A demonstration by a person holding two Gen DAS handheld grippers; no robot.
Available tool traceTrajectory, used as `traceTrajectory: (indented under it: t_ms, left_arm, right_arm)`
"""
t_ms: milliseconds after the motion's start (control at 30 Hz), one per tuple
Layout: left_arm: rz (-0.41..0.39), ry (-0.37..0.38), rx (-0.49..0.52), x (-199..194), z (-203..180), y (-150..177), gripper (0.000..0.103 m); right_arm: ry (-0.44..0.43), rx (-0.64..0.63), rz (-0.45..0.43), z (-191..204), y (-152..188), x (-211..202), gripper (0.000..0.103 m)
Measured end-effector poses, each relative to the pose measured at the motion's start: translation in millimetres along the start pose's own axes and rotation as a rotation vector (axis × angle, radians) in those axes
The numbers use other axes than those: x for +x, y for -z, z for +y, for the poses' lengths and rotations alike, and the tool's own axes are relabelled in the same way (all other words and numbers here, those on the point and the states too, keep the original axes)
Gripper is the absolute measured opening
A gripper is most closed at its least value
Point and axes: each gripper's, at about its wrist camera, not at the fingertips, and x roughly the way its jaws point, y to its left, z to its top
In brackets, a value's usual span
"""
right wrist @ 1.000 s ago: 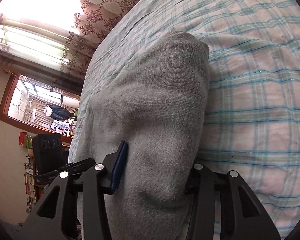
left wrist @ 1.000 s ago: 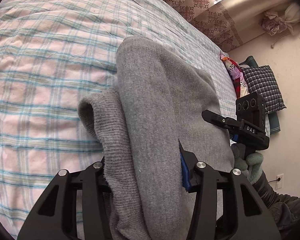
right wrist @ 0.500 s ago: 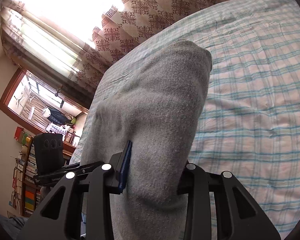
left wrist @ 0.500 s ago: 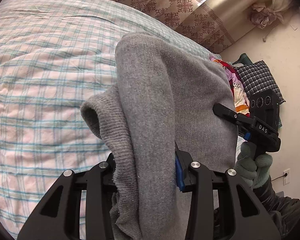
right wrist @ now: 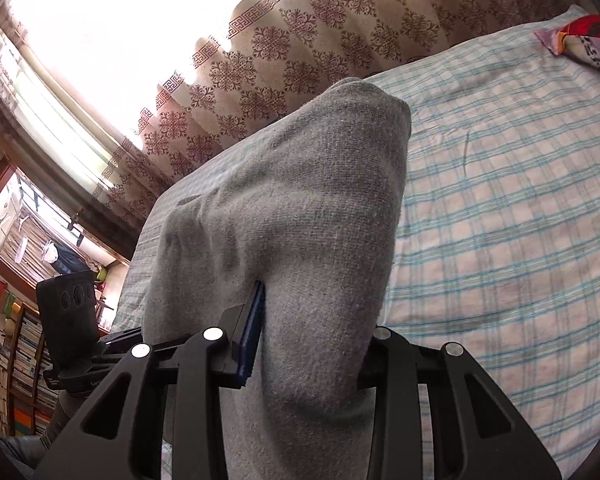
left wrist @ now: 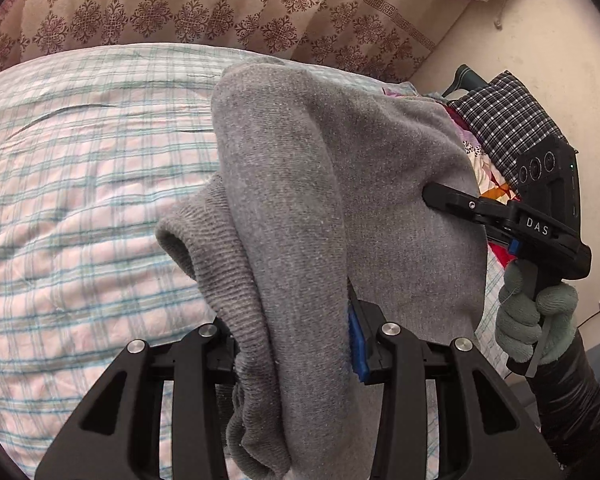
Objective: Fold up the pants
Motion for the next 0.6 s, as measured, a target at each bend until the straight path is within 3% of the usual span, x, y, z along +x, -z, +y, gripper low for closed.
traceTrajectory:
  t_ms: [267,600]
  left_arm:
    - [0.021,-0.066,0.046,51.3,-9.2,-28.5,0.040]
    - [0.045,-0.149,0.102,83.1,-1.8,-29.5,0.040]
  right_arm:
    - [0.070,-0.029,0.020,-31.1,-30.5,29.1,0.033]
    - [0.132,-0.021,0.076,-61.3,-24.3,64.9,0.034]
